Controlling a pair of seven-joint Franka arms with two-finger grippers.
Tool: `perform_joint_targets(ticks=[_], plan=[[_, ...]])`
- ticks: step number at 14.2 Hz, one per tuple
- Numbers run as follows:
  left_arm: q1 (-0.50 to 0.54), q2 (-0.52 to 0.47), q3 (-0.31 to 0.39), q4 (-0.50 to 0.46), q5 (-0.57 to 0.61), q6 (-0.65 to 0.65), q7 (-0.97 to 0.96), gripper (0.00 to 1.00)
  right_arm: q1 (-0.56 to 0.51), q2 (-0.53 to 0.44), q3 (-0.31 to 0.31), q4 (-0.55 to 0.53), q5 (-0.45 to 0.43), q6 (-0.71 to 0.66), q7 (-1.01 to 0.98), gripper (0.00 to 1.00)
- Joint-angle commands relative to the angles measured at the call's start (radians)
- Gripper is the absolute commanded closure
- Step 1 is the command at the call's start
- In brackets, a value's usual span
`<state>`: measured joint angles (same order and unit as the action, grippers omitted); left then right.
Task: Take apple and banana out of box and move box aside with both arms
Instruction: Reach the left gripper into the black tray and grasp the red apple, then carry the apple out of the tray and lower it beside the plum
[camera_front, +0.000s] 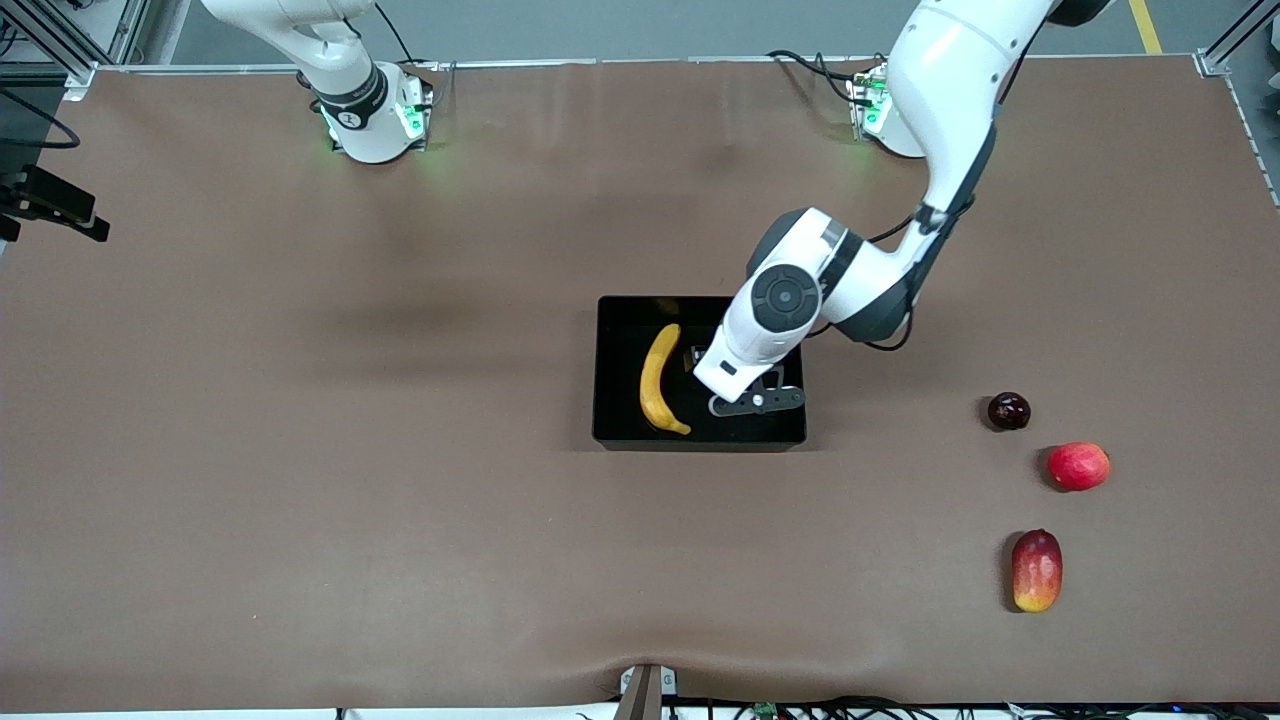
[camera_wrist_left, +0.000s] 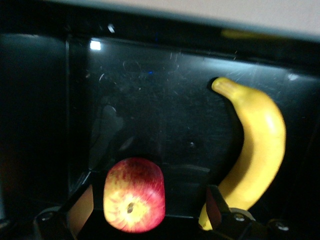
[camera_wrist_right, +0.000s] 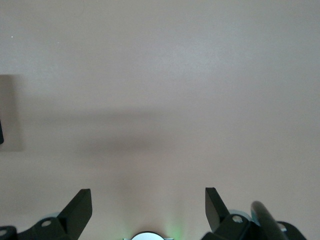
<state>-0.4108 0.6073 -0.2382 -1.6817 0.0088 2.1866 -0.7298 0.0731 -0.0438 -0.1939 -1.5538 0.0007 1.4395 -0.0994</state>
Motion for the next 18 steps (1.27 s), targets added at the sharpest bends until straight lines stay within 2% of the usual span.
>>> perform_joint_targets(ticks=[1,3,4,5,6,7,10,12,16,18], plan=[[-0.02,0.011,0.007,-0.038,0.04,0.03,-0.019,0.0,-0.021,-0.004,0.014,0.012,-0.002,-0.004,0.006,0.0],[-0.017,0.015,0.003,-0.05,0.06,0.038,-0.02,0.0,-0.021,0.004,0.014,0.015,-0.002,-0.005,0.006,0.0],[-0.019,0.023,0.005,-0.05,0.06,0.038,-0.02,0.04,-0.021,0.005,0.013,0.018,-0.002,-0.005,0.006,0.0],[-0.02,0.026,0.005,-0.05,0.06,0.038,-0.02,0.28,-0.021,0.005,0.013,0.02,-0.002,-0.005,0.007,0.0],[-0.022,0.026,0.003,-0.049,0.059,0.035,-0.026,0.87,-0.021,0.005,0.013,0.02,-0.002,-0.005,0.007,0.0],[-0.023,0.025,0.003,-0.046,0.06,0.032,-0.06,1.0,-0.021,0.005,0.013,0.02,-0.002,-0.005,0.006,0.0],[-0.032,0.008,0.003,-0.026,0.062,-0.013,-0.076,1.0,-0.021,0.007,0.014,0.02,-0.002,-0.007,0.006,0.0],[-0.022,-0.039,0.008,0.008,0.095,-0.083,-0.056,1.0,-0.021,0.007,0.013,0.02,-0.002,-0.005,0.007,0.0],[0.029,-0.05,0.011,0.199,0.106,-0.302,0.013,1.0,-0.021,0.007,0.013,0.02,-0.002,-0.005,0.007,0.0],[0.114,-0.079,0.0,0.235,0.088,-0.336,0.146,1.0,-0.021,0.007,0.013,0.02,-0.002,-0.005,0.007,0.0]])
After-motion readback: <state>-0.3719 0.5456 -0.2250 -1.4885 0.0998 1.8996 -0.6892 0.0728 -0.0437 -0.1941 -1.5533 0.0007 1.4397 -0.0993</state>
